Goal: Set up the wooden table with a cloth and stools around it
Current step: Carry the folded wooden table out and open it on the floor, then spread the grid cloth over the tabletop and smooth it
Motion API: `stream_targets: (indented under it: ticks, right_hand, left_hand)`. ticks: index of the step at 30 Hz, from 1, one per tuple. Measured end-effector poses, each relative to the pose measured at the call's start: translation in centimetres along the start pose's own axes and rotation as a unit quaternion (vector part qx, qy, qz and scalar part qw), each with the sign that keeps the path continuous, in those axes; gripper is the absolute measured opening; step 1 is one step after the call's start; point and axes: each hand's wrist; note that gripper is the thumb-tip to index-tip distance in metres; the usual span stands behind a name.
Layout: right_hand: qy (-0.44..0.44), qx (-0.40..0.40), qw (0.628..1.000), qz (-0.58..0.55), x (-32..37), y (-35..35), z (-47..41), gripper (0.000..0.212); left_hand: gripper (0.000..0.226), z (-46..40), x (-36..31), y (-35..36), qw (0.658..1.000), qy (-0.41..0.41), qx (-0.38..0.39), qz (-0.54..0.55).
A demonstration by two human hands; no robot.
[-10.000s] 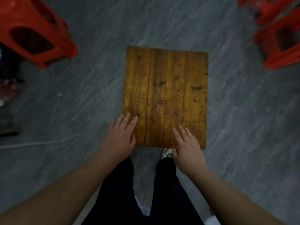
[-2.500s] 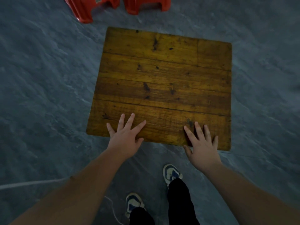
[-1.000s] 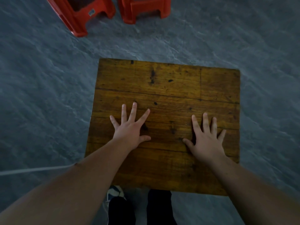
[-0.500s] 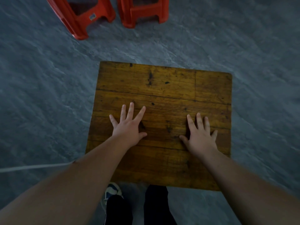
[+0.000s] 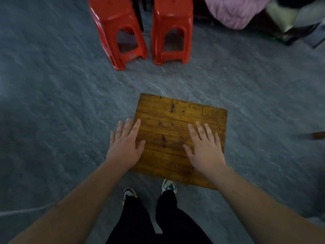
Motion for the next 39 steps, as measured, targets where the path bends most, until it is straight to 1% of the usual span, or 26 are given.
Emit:
stream_targets:
  ticks: [2,5,8,10,15,21,27,30,36,39]
  right_hand:
    - [-0.008,-0.017,1.000,0.006,2.0,-3.5,2.0,0.075]
    - [-0.047,-0.051,0.997,0.019,4.7,-7.2,4.6,0.076]
    - [-0.097,-0.086,0.991,0.031,7.2,-9.3,6.3,0.074]
    - [-0.129,-0.096,0.986,0.039,8.5,-10.2,6.8,0.073]
    - [-0.197,-0.099,0.973,0.066,11.7,-11.7,5.4,0.074]
    - [-0.265,-0.104,0.956,0.076,19.2,-13.3,1.5,0.076]
    - [-0.380,-0.088,0.917,0.082,30.3,-13.2,-1.4,0.075]
    - [-0.429,-0.069,0.897,0.087,37.0,-12.1,-2.4,0.074]
    - [-0.519,-0.037,0.848,0.102,53.7,-9.2,-2.5,0.071]
    - [-0.556,-0.018,0.825,0.104,62.5,-6.9,-2.0,0.070]
  left_hand:
    - [0.073,3.4,0.2,-3.4,1.000,0.001,-0.024,-0.009]
    - [0.076,7.7,0.3,-7.3,0.996,0.001,-0.087,-0.027]
    - [0.075,10.8,0.9,-9.9,0.988,-0.013,-0.154,-0.018]
    - [0.073,12.5,1.6,-10.6,0.983,-0.027,-0.184,-0.002]
    - [0.080,14.5,5.2,-11.0,0.977,-0.100,-0.187,0.012]
    - [0.079,16.5,11.1,-13.6,0.952,-0.186,-0.239,0.048]
    - [0.079,19.1,20.0,-15.6,0.910,-0.288,-0.281,0.099]
    - [0.078,21.1,25.4,-15.6,0.891,-0.334,-0.287,0.106]
    - [0.079,26.7,39.1,-15.3,0.842,-0.443,-0.281,0.122]
    - [0.074,29.7,46.8,-15.6,0.818,-0.486,-0.280,0.126]
Point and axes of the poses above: each hand's wrist, its own z-axis away from the middle knuckle, its own y-axis out of the palm, x = y × z, and after that the axes turned 11 degrees about -y, right-handed
